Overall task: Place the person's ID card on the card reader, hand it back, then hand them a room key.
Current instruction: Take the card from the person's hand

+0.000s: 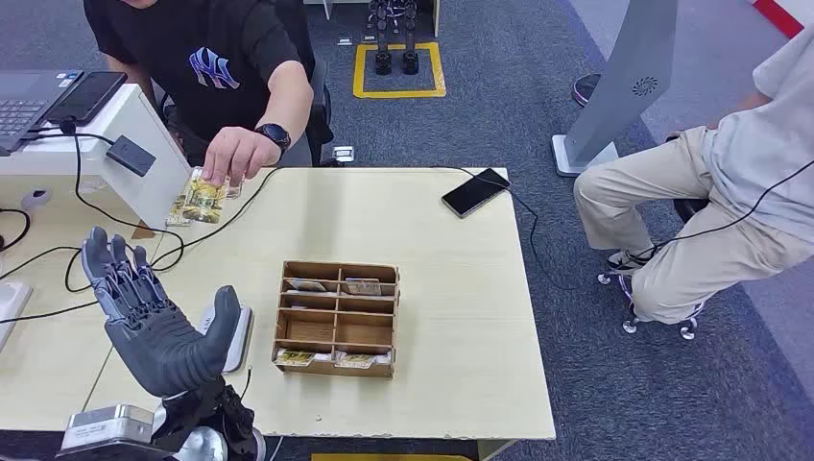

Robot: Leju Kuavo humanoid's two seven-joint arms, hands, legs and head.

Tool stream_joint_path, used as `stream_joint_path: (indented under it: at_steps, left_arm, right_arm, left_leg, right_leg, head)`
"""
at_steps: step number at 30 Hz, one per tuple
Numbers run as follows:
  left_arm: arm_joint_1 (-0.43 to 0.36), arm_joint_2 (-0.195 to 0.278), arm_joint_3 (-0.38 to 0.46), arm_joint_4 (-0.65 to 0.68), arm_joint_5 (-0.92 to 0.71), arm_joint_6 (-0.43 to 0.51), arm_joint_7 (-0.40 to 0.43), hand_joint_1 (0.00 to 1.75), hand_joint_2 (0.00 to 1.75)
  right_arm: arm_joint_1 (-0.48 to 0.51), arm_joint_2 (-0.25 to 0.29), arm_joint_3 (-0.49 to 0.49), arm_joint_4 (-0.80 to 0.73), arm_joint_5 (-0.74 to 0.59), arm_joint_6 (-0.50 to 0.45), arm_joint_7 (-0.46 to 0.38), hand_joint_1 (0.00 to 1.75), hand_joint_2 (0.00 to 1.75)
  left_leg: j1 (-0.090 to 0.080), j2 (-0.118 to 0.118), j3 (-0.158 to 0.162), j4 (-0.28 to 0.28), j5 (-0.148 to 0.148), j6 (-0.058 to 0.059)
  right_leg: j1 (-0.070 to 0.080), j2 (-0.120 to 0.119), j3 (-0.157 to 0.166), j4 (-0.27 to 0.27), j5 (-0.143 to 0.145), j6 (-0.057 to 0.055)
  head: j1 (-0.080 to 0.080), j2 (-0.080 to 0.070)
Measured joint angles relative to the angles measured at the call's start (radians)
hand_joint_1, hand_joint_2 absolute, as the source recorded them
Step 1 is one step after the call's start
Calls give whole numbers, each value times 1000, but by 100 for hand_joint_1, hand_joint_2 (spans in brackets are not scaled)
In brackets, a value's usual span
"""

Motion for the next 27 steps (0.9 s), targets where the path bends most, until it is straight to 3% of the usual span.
stream_joint_path:
  at_steps: [23, 27]
  left_arm:
    - [-7, 0, 0, 9, 0, -2, 0, 0, 175]
    - [-37, 6, 0, 51, -50, 64, 1, 0, 175]
  right_arm:
    - [0, 0, 0, 5, 4, 0, -4, 0, 175]
    - [0, 0, 0, 9, 12, 0, -6, 0, 175]
  left_leg:
    - [0, 0, 0, 0, 0, 0]
    - [0, 0, 0, 0, 0, 0]
  right_leg:
    - [0, 0, 0, 0, 0, 0]
    - [0, 0, 0, 0, 0, 0]
  head:
    - [0, 0]
    - [0, 0]
